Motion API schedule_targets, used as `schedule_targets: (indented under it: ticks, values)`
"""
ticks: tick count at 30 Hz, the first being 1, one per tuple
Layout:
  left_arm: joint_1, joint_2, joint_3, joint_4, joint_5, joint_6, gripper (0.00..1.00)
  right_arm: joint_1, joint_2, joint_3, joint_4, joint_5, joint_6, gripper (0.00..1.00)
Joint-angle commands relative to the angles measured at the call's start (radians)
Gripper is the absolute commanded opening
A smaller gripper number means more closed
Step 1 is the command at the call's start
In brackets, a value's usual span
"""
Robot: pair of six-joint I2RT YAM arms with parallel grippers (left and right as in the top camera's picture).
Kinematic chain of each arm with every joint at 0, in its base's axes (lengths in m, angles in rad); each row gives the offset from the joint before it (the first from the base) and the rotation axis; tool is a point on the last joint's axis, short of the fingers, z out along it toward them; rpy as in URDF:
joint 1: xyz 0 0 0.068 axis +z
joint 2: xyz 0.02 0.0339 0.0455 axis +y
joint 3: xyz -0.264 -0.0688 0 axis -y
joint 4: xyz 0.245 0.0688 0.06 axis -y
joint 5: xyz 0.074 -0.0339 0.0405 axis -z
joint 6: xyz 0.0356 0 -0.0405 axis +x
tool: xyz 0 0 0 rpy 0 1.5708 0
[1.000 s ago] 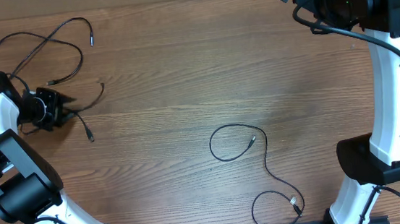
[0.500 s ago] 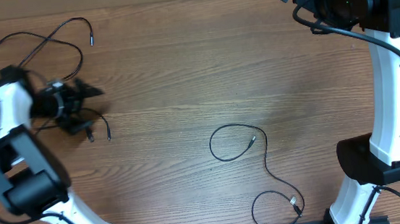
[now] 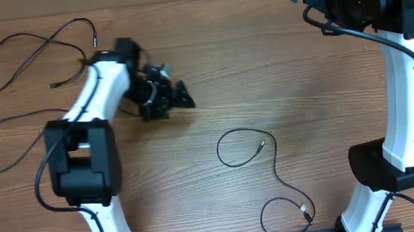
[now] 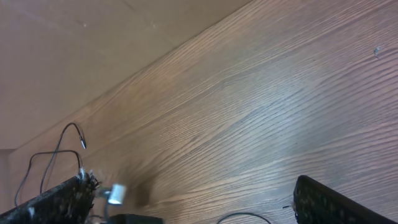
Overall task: Untangle cables
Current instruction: 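Move both grippers toward the last cable in the center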
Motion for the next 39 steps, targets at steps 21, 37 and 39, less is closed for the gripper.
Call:
schedule_targets:
  ticks: [21,37,39]
  values:
    - [-0.079,0.012,0.018,-0.092,-0.352,-0.22,0.99,0.004,-0.27,-0.305,0.002,-0.133,-0.272,1.0]
    - [-0.114,0.012,0.018,-0.051,-0.252,-0.131,1.0,0.036,-0.517,-1.525,0.319,-0.24,-0.296,0.98]
    - [-0.114,0.012,0.018,-0.052,-0.253,-0.131,1.0,0.051,-0.51,-1.641,0.426,-0.272,-0.296,0.96]
